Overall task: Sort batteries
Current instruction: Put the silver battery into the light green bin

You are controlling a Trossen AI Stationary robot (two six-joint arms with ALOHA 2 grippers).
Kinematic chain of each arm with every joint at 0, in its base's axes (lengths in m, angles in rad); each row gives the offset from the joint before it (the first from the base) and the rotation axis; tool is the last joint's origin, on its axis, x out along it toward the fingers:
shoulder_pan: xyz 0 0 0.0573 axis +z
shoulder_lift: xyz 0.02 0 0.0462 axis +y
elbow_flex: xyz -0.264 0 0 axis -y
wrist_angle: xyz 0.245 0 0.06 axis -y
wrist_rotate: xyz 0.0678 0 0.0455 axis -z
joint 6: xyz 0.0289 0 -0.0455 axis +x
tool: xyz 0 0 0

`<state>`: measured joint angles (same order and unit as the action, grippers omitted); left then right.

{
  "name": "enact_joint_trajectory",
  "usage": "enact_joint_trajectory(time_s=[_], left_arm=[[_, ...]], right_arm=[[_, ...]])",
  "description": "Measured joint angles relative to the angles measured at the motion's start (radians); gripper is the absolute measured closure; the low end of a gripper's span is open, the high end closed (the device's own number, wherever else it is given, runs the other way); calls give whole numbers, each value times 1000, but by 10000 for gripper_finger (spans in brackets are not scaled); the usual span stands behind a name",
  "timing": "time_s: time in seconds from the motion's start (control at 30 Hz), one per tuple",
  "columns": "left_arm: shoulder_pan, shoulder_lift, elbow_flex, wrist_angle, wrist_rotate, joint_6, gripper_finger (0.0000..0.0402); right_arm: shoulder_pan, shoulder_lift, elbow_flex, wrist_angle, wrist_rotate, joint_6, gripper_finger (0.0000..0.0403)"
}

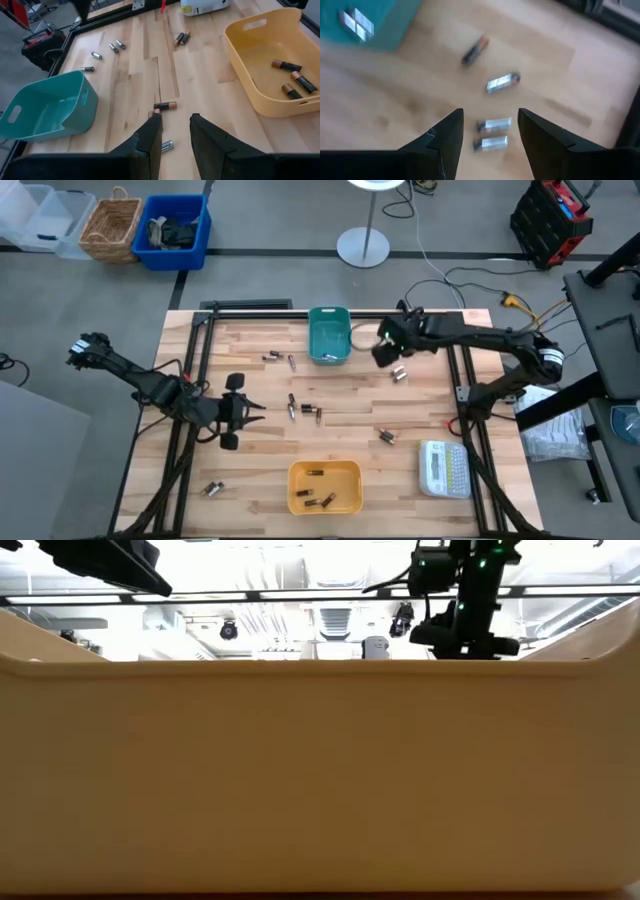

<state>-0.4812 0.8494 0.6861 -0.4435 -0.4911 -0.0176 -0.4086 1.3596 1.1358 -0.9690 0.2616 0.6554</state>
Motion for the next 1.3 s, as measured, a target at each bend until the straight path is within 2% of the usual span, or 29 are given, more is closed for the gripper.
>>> enact_joint_trajectory(time_s=[0.13, 0.27, 0.53, 0.83, 1.03, 1.13, 1.3], left_arm=[[0, 3, 2, -1, 0, 30, 320], [0, 2, 15, 1, 0, 54, 320], [0, 3, 19, 1, 0, 54, 320], [0, 3, 19, -8, 0, 26, 320], [0, 4, 19, -29, 0, 0, 320], [0, 4, 18, -29, 0, 0, 320], [0, 4, 18, -29, 0, 0, 320]], right_arm=[[-94, 4, -2, 81, -14, -37, 237], [-147, 14, -3, 156, -73, -53, 251], [-161, 143, 23, 195, -86, -91, 268], [-178, 281, 51, 132, -87, -99, 238], [-212, 314, 52, 50, -110, -128, 214], [-215, 318, 51, 53, -128, -207, 203], [-213, 318, 50, 61, -134, -434, 184]])
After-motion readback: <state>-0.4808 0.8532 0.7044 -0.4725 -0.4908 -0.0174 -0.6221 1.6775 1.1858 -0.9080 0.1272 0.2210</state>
